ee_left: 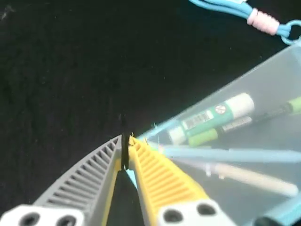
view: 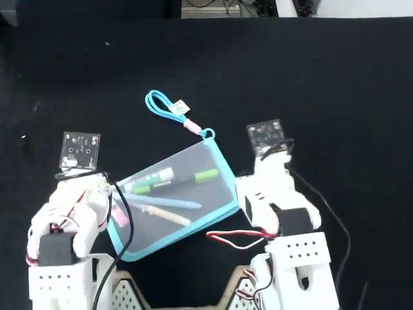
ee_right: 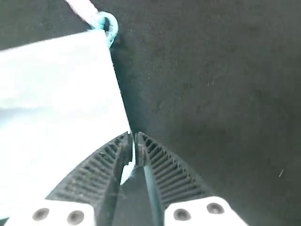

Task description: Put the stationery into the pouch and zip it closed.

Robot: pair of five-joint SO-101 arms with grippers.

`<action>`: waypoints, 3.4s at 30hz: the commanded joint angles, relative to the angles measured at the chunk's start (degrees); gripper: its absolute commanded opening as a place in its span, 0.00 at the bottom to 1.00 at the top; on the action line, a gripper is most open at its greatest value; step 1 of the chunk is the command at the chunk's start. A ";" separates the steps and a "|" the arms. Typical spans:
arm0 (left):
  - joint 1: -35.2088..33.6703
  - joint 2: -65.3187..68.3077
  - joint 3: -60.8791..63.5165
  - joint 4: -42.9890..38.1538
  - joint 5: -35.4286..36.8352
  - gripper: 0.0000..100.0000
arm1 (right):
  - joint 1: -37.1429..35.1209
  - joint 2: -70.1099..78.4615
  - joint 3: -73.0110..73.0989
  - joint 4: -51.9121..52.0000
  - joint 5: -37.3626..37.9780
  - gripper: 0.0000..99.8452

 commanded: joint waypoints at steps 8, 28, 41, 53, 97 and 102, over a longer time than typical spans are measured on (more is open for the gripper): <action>-0.48 -14.68 3.91 4.48 -0.62 0.04 | -0.44 -4.70 -3.91 3.52 -3.52 0.01; -0.57 -18.55 9.10 6.86 9.41 0.04 | -0.53 -39.34 12.44 17.32 -2.37 0.06; -1.10 -18.37 29.49 1.67 9.76 0.03 | 2.29 -41.10 24.57 16.70 1.49 0.01; -5.05 -18.46 29.23 1.93 10.55 0.03 | 3.34 -40.75 24.66 16.62 1.58 0.01; -3.47 -19.25 29.23 2.02 10.55 0.03 | 20.75 -41.36 24.57 16.88 2.11 0.01; -9.36 -19.25 29.23 2.02 10.55 0.03 | 20.75 -41.36 24.57 16.88 2.11 0.01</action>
